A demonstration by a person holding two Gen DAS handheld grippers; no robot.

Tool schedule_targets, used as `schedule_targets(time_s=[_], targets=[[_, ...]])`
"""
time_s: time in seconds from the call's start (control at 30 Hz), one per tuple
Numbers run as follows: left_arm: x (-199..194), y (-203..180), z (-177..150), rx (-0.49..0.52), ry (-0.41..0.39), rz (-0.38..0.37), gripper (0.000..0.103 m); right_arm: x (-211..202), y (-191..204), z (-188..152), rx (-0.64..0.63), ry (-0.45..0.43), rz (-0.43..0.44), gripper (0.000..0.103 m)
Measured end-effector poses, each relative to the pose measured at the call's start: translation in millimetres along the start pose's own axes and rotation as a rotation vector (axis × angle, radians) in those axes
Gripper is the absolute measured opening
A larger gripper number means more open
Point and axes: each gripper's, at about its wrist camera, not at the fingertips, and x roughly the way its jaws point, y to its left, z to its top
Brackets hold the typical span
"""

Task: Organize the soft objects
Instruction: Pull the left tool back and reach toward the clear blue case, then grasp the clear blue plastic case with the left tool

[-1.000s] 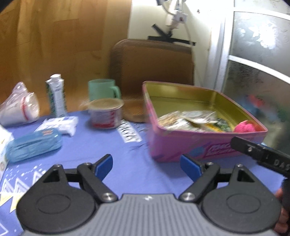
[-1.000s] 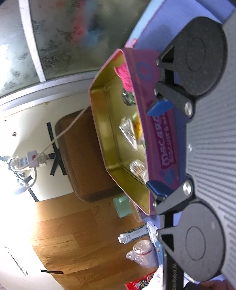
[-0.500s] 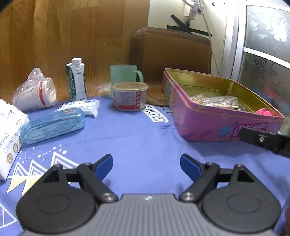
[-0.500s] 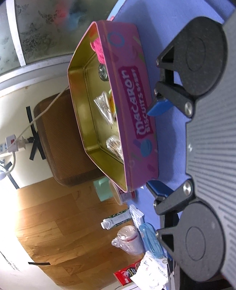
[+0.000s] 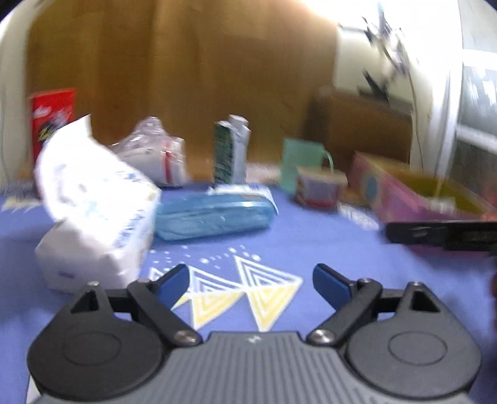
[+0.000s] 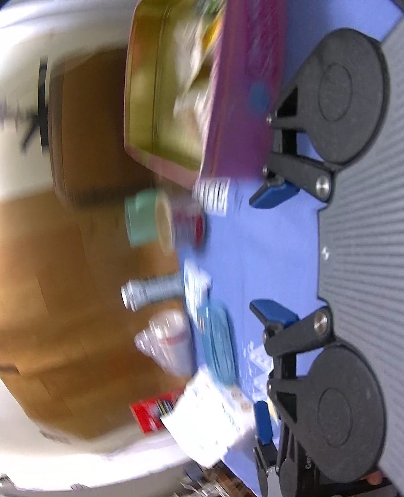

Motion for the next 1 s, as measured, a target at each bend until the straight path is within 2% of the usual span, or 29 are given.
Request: schedule_targets(time_s=[0.03, 0.1, 0.27, 0.33, 0.47, 0.6, 0.77, 0.83, 0.9, 1.0], targets=[[-3, 7, 0, -0.035, -0.021, -0.017, 0.093, 11, 7, 6, -0.017, 0.008, 0.030, 0.057], [-7, 14, 1, -0.082, -0.067, -0.014, 0.094, 40, 21, 23, -0.058, 0.025, 0.076, 0.056], [-15, 13, 1, -0.089, -0.122, 0.002, 0.095, 121, 49, 76, -0.103, 0.101, 0.158, 0.058], [-16, 12, 1, -0.093, -0.131, 0.006, 0.095, 161, 60, 94, -0.091, 0.188, 0.194, 0.057], [-17, 18, 2, -0.127, -0.135, 0.003, 0.095, 208, 80, 96, -0.147, 0.323, 0.169, 0.057], [-16, 23, 1, -0.152, -0.138, -0.010, 0.095, 201, 74, 94, -0.138, 0.341, 0.211, 0.056], [-24, 32, -1, -0.218, -0.170, -0.022, 0.099, 160, 61, 77, -0.096, 0.394, 0.304, 0.056], [-24, 37, -1, -0.252, -0.171, -0.018, 0.099, 141, 59, 67, -0.131, 0.412, 0.319, 0.057], [-23, 41, -1, -0.270, -0.170, -0.018, 0.099, 124, 60, 58, -0.159, 0.380, 0.339, 0.058], [-22, 41, -1, -0.268, -0.168, -0.009, 0.099, 100, 67, 49, -0.229, 0.294, 0.325, 0.070]])
